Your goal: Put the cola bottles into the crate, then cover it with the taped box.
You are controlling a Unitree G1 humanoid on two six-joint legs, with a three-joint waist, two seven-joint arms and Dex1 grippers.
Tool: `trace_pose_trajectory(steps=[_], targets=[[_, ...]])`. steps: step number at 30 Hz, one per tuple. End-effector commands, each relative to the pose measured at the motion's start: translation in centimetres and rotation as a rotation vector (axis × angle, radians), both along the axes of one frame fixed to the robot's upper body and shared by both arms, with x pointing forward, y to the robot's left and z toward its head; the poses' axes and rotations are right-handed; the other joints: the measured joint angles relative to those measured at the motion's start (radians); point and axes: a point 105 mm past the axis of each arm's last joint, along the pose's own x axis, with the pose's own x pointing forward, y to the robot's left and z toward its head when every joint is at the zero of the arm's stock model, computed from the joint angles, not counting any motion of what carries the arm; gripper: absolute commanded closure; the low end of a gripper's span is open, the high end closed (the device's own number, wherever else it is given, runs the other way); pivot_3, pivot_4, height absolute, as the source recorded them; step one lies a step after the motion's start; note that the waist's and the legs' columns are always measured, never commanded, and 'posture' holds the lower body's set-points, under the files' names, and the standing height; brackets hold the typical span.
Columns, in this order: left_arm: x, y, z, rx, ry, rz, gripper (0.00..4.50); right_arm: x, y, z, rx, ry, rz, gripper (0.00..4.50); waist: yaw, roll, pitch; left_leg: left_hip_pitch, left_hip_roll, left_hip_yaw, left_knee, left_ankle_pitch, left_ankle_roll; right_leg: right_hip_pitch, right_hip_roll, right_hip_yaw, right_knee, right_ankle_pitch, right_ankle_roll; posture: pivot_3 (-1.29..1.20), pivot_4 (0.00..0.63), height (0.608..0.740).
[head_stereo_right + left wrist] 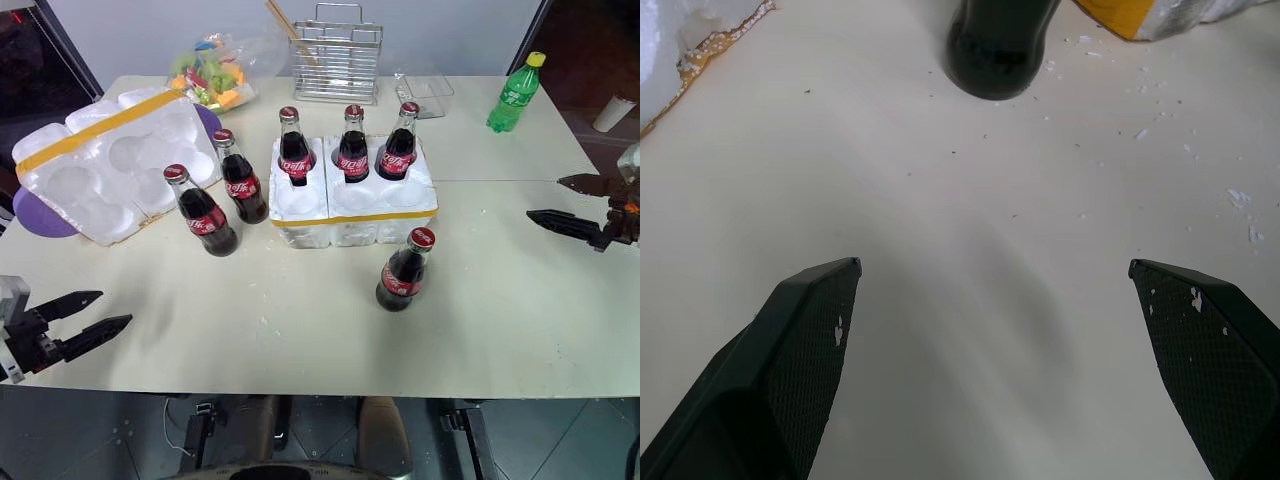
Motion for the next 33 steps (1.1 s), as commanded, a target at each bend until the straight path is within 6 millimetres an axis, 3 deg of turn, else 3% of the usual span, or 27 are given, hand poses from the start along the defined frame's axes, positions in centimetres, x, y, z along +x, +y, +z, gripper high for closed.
trace_pose_trajectory(steps=[1,11,14,23,28,33], targets=[[0.2,-0.2,1.0,0.011,-0.051,0.001,0.01,-0.1,-0.1,1.3,-0.016,-0.052,0.002,0.00,0.000,0.000,0.000,0.000,0.000,0.000,0.000,0.000,0.000,0.000,0.000,0.000,0.000,0.000,0.000,0.00,0.150,0.739],[1.2,0.1,1.3,-0.015,-0.070,0.034,0.01,-0.2,-0.4,1.0,0.012,-0.047,-0.015,0.00,0.000,0.000,0.000,0.000,0.000,0.000,0.000,0.000,0.000,0.000,0.000,0.000,0.000,0.000,0.000,0.00,0.150,0.739],[2.1,-0.4,2.3,-0.036,-0.113,0.016,0.01,-0.2,0.1,1.7,0.045,-0.046,0.002,0.00,0.000,0.000,0.000,0.000,0.000,0.000,0.001,0.000,0.000,0.000,0.000,0.000,0.001,0.000,0.000,0.00,0.150,0.739],[6.0,-3.9,4.2,-0.041,-0.189,-0.153,0.01,-1.9,6.2,8.2,0.121,-0.070,0.296,0.00,0.001,0.003,0.001,0.001,0.000,-0.001,0.001,0.000,0.000,0.000,0.001,0.000,0.003,0.000,0.000,0.00,0.150,0.739],[9.2,-4.7,5.4,-0.045,-0.250,-0.162,0.01,-3.4,9.9,9.4,0.135,-0.043,0.451,0.00,0.003,0.002,0.001,0.000,0.000,-0.001,0.001,0.000,0.000,0.001,0.002,0.000,0.003,0.000,0.001,0.00,0.150,0.739],[11.9,-6.6,5.9,-0.069,-0.292,-0.200,0.01,-4.8,12.7,8.6,0.114,0.010,0.564,0.00,0.007,0.002,0.001,0.001,0.000,-0.001,0.002,0.000,0.000,0.001,0.002,0.000,0.004,0.002,0.005,0.00,0.150,0.739]])
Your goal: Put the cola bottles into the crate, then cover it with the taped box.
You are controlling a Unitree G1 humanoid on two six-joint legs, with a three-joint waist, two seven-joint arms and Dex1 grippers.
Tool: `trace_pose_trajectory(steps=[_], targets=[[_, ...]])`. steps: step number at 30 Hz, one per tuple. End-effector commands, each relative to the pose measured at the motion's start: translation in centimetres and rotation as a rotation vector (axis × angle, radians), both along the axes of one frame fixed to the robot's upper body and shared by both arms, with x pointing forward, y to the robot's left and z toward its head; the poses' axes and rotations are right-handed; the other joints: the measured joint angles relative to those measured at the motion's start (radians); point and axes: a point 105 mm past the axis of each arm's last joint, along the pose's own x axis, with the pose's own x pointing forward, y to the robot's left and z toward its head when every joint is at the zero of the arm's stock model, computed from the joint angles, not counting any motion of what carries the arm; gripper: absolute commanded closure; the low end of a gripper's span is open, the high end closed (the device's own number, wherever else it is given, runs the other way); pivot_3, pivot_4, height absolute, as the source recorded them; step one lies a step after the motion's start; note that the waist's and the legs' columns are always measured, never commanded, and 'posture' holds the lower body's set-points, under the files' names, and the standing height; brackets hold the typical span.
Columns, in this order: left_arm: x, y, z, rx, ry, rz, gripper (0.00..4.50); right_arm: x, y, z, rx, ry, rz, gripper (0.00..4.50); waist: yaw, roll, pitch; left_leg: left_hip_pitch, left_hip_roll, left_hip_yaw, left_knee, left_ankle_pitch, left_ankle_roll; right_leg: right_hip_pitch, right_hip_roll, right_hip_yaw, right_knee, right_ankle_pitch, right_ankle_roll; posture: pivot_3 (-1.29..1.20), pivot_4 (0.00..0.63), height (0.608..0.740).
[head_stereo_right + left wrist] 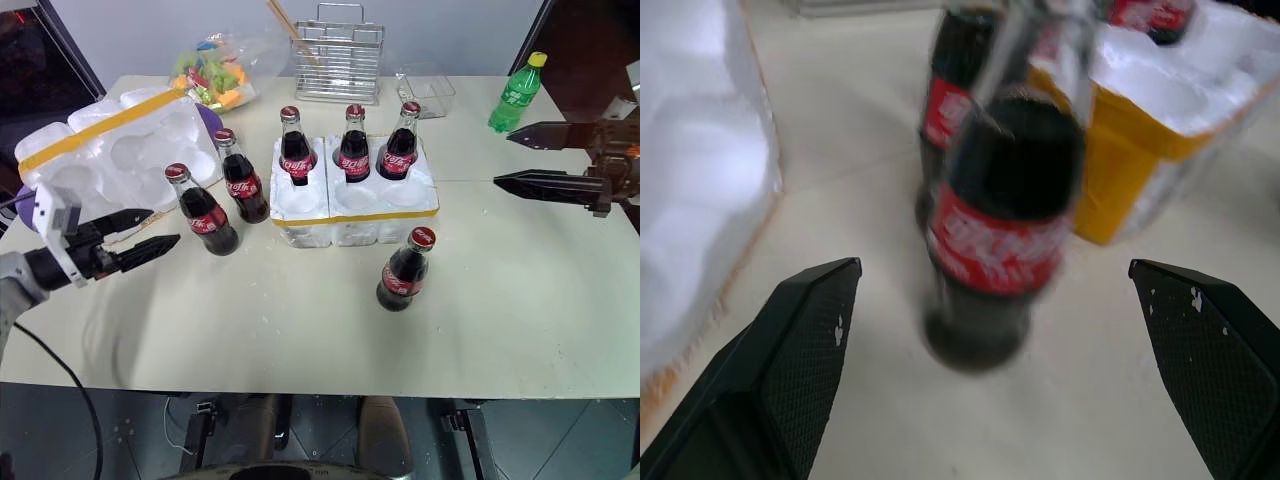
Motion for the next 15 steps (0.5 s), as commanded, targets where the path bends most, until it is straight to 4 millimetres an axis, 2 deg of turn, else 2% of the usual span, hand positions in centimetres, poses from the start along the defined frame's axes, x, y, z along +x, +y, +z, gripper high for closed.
trace_pose_trajectory(steps=[1,4,7,11,15], targets=[[1.1,-1.2,0.4,0.012,-0.037,-0.035,0.01,-1.3,1.6,0.6,-0.009,-0.022,0.072,0.00,0.000,0.000,0.000,0.000,0.000,0.000,0.000,0.000,0.000,0.000,0.000,0.000,0.000,0.000,0.000,0.00,0.150,0.739],[1.8,-2.4,0.1,0.022,-0.032,-0.082,0.01,-1.6,2.6,0.8,0.007,-0.026,0.105,0.00,-0.004,-0.001,0.000,-0.001,0.000,0.000,0.001,0.000,0.000,0.000,0.000,0.000,0.000,0.000,0.001,0.00,0.150,0.739],[2.2,-2.5,-0.2,0.043,-0.027,-0.090,0.01,-1.6,3.3,1.3,0.033,-0.038,0.117,0.00,-0.006,0.000,0.000,0.000,0.000,0.000,0.001,0.000,0.000,-0.001,0.000,0.000,0.002,0.000,0.001,0.00,0.150,0.739],[2.5,-2.4,-0.7,0.066,-0.029,-0.082,0.01,-1.6,3.8,1.7,0.058,-0.048,0.120,0.00,-0.004,-0.001,0.000,-0.001,0.000,0.000,0.001,0.000,0.000,-0.001,0.000,0.000,0.002,0.000,0.001,0.00,0.150,0.739],[2.9,-3.3,-1.5,0.058,-0.040,-0.086,0.01,-1.4,3.9,1.7,0.078,-0.049,0.109,0.00,0.001,-0.001,0.000,-0.001,0.000,0.000,0.001,0.000,0.000,-0.001,0.000,0.000,0.001,0.000,0.001,0.00,0.150,0.739]])
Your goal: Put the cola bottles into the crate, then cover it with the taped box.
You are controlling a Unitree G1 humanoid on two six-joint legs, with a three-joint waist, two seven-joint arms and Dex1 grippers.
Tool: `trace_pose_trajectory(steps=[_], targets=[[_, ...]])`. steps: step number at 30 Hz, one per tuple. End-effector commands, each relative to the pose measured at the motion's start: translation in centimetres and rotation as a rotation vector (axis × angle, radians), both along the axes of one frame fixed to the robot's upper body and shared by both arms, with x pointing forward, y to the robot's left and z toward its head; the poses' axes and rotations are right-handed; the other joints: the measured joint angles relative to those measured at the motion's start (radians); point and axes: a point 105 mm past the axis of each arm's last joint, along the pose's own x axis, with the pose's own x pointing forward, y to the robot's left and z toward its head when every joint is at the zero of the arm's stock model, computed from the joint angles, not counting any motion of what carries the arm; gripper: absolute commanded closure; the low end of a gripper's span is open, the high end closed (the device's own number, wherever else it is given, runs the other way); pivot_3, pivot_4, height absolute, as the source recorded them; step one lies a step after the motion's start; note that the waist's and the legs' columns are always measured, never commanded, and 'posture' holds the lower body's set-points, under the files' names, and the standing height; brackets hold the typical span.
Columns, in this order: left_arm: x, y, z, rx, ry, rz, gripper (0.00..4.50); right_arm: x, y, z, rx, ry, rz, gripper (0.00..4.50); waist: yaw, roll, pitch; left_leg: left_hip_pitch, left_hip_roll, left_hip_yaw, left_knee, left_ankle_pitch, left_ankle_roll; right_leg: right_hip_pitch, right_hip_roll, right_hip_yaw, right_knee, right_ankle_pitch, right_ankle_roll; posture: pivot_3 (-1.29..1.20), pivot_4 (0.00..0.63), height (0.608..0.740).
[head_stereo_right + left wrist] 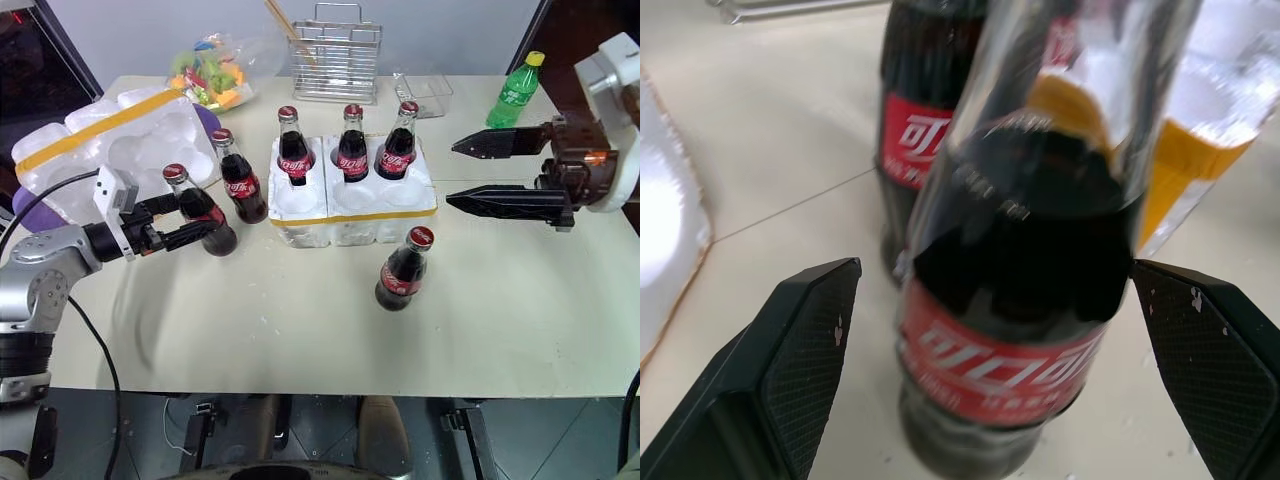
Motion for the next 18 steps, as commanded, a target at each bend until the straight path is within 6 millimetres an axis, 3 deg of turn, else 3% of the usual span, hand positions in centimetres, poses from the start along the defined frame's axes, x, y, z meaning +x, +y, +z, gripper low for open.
trace_pose_trajectory(steps=[1,9,13,18], targets=[[0.5,-1.0,0.6,-0.005,-0.063,-0.012,0.01,-0.5,0.3,1.3,0.023,-0.054,0.011,0.00,0.002,0.000,0.000,0.000,0.000,0.000,0.000,0.000,0.000,0.000,0.000,0.000,0.000,0.000,0.000,0.00,0.150,0.739],[0.5,-1.8,1.0,-0.033,-0.087,-0.008,0.01,-0.4,0.6,1.0,0.048,-0.049,0.007,0.00,-0.003,0.000,0.000,-0.001,0.000,0.000,0.002,0.000,0.000,0.000,0.000,0.000,0.001,0.000,0.000,0.00,0.150,0.739],[0.0,-1.0,1.2,-0.021,-0.079,-0.005,1.73,-0.3,0.5,0.9,0.059,-0.048,-0.006,0.00,-0.001,0.000,0.000,-0.001,0.000,0.000,0.002,0.000,0.000,0.000,0.000,0.000,0.001,0.000,0.000,0.00,0.150,0.739],[-2.5,-1.4,2.4,-0.010,-0.011,-0.132,1.85,-0.1,0.2,0.8,0.072,-0.048,-0.034,0.00,-0.004,-0.001,0.001,-0.002,0.000,-0.001,0.002,0.000,0.000,-0.001,0.000,0.000,0.001,0.000,0.000,0.00,0.150,0.739]])
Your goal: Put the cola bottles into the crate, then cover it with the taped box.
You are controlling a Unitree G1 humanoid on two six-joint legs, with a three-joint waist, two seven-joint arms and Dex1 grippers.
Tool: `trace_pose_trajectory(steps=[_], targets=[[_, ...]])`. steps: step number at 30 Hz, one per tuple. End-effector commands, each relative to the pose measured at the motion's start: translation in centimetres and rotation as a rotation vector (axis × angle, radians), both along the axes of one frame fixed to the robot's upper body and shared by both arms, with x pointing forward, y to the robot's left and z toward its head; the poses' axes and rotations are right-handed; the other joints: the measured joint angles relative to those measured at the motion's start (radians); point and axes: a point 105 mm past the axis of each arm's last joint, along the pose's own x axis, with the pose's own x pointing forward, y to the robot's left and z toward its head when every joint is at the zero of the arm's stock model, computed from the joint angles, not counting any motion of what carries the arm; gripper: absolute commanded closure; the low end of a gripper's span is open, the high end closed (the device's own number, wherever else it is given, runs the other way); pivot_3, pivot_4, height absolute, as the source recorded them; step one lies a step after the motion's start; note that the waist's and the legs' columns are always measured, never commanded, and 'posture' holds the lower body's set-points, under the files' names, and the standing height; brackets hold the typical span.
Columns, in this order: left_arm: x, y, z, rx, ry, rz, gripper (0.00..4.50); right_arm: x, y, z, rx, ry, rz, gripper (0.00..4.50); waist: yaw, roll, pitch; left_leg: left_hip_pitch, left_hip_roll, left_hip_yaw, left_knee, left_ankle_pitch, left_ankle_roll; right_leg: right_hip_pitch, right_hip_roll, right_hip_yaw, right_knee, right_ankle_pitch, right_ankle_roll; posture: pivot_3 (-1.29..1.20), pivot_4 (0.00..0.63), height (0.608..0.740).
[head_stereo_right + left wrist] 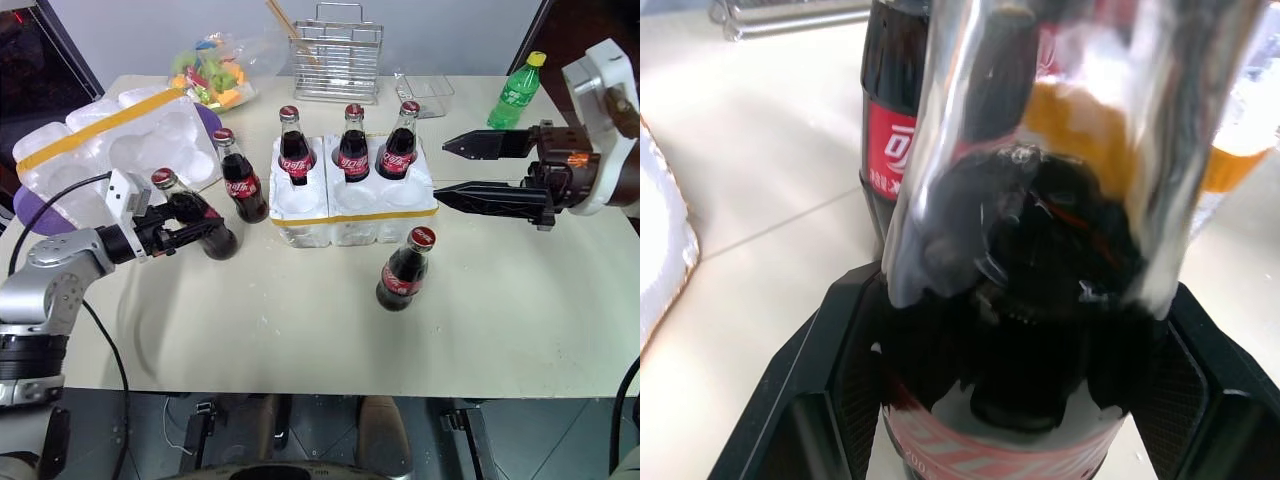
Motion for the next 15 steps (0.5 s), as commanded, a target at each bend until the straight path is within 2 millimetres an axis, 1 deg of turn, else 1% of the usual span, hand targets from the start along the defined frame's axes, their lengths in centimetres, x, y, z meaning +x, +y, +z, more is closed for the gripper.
trace_pose_trajectory(steps=[1,3,5,7,8,10,13,15], targets=[[-2.7,-1.0,2.7,0.003,-0.004,-0.165,1.85,-0.4,-0.3,1.2,0.023,-0.064,-0.009,0.00,-0.002,-0.001,0.001,0.000,0.000,0.000,0.000,0.000,0.000,-0.001,0.000,0.000,0.000,0.000,0.000,0.00,0.150,0.739],[-4.4,-2.2,3.6,0.014,0.036,-0.280,1.85,-0.3,-0.3,1.1,0.026,-0.061,-0.016,0.00,-0.001,-0.001,0.001,-0.004,0.000,0.000,0.000,0.000,0.000,-0.004,0.000,0.000,0.002,0.000,0.000,0.00,0.150,0.739],[-5.8,-3.9,5.1,0.017,0.045,-0.404,1.85,-0.3,-0.3,0.9,0.026,-0.057,-0.019,0.00,0.002,-0.003,0.002,-0.008,0.000,-0.001,0.004,0.000,0.000,-0.009,0.000,0.000,0.007,0.000,0.000,0.00,0.150,0.739],[-6.1,-6.1,7.1,-0.003,-0.006,-0.491,1.85,-0.2,-0.3,0.8,0.028,-0.053,-0.023,0.00,0.012,-0.003,0.003,-0.010,0.000,-0.002,0.007,0.000,0.000,-0.010,0.000,-0.001,0.009,0.000,0.000,0.00,0.150,0.739],[-5.8,-7.3,8.2,-0.029,-0.038,-0.512,1.85,-0.2,-0.3,0.7,0.029,-0.053,-0.025,0.00,0.023,-0.003,0.003,-0.011,0.000,-0.002,0.009,0.000,0.000,-0.009,0.000,-0.001,0.009,0.000,0.000,0.00,0.150,0.739],[-5.1,-9.1,10.0,-0.073,-0.098,-0.536,1.85,-0.2,-0.3,0.6,0.032,-0.052,-0.029,0.00,0.025,-0.004,0.003,-0.011,-0.001,-0.003,0.012,0.000,0.000,-0.007,0.000,-0.001,0.008,0.000,0.000,0.00,0.150,0.739],[-3.9,-12.9,13.1,-0.166,-0.176,-0.587,1.85,-0.3,-0.3,0.5,0.034,-0.056,-0.041,0.00,0.028,-0.004,0.003,-0.010,-0.002,-0.003,0.014,0.000,0.000,-0.004,0.000,-0.001,0.007,0.001,0.002,0.00,0.150,0.739],[-3.2,-14.8,14.3,-0.202,-0.201,-0.610,1.85,-0.3,-0.4,0.5,0.039,-0.059,-0.053,0.00,0.026,-0.004,0.003,-0.010,-0.002,-0.003,0.014,0.000,0.000,-0.005,0.000,-0.001,0.008,0.001,0.003,0.00,0.150,0.739]])
